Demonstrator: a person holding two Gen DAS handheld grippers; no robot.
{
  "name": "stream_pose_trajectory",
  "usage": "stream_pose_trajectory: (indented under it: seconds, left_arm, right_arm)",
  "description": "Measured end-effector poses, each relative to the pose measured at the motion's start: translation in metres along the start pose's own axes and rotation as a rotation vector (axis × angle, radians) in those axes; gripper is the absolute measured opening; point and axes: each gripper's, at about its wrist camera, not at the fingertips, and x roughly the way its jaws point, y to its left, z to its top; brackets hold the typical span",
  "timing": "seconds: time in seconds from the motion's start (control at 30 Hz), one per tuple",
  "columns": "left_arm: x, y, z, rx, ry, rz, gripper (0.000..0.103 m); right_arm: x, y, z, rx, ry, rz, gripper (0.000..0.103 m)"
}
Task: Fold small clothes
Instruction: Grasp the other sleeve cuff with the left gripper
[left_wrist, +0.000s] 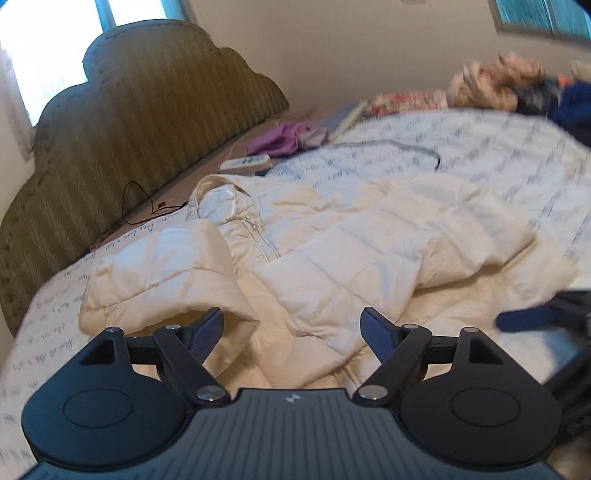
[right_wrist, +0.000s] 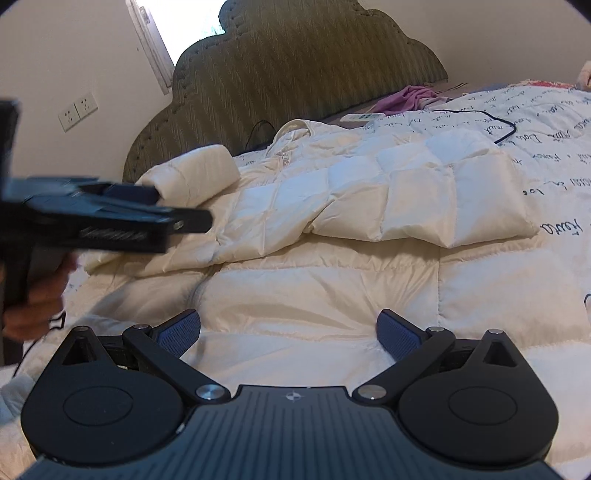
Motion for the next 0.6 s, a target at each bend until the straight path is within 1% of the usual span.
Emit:
stream_pose_trajectory:
  seconds: [0.03, 0.07, 0.17, 0.23, 0.27, 0.3, 0.37, 0.4, 0.43, 0.47, 0.53, 0.6]
  left_arm:
    - [-0.007, 0.005, -0.004, -0.029, -0.021, -0.013, 0.082]
    - [-0.013, 0.01, -0.008, -0.055, -0.04, -0.006, 0.082]
    - [-0.023, 0.034, -0.023, -0.185, -0.111, 0.098, 0.082]
    - [-0.023, 0.059, -0.034, -0.323, -0.139, 0.115, 0.082]
    - [-0.021, 0.072, -0.04, -0.389, -0.149, 0.132, 0.082]
    - [-0.018, 0.084, -0.045, -0.445, -0.151, 0.17, 0.082]
    - [-0.009, 0.104, -0.056, -0.531, -0.118, 0.261, 0.082]
    - [-0.005, 0.113, -0.063, -0.566, -0.097, 0.291, 0.082]
    - [-0.001, 0.121, -0.07, -0.596, -0.079, 0.306, 0.082]
    - [0.002, 0.127, -0.077, -0.621, -0.061, 0.314, 0.082]
    - [0.008, 0.138, -0.085, -0.647, -0.007, 0.337, 0.082]
    - [0.01, 0.147, -0.088, -0.67, 0.02, 0.344, 0.082]
  right_arm:
    - [-0.001, -0.001, 0.0, 0.006, -0.002, 0.004, 0.102]
    - [-0.001, -0.002, 0.0, 0.013, -0.004, 0.008, 0.102]
    - [-0.002, -0.004, 0.001, 0.026, -0.006, 0.013, 0.102]
    - [-0.001, -0.003, 0.002, 0.031, -0.003, 0.01, 0.102]
    - [-0.001, -0.003, 0.002, 0.031, -0.004, 0.006, 0.102]
    - [-0.001, -0.002, 0.002, 0.03, -0.006, -0.004, 0.102]
    - [-0.001, 0.006, 0.005, 0.005, 0.012, -0.049, 0.102]
    - [0.0, 0.015, 0.008, -0.032, 0.03, -0.088, 0.102]
    - [0.001, 0.027, 0.012, -0.085, 0.046, -0.112, 0.103]
    - [0.002, 0.042, 0.016, -0.15, 0.048, -0.114, 0.103]
    - [0.004, 0.08, 0.026, -0.331, 0.015, -0.127, 0.103]
    - [0.015, 0.122, 0.033, -0.551, -0.041, -0.202, 0.103]
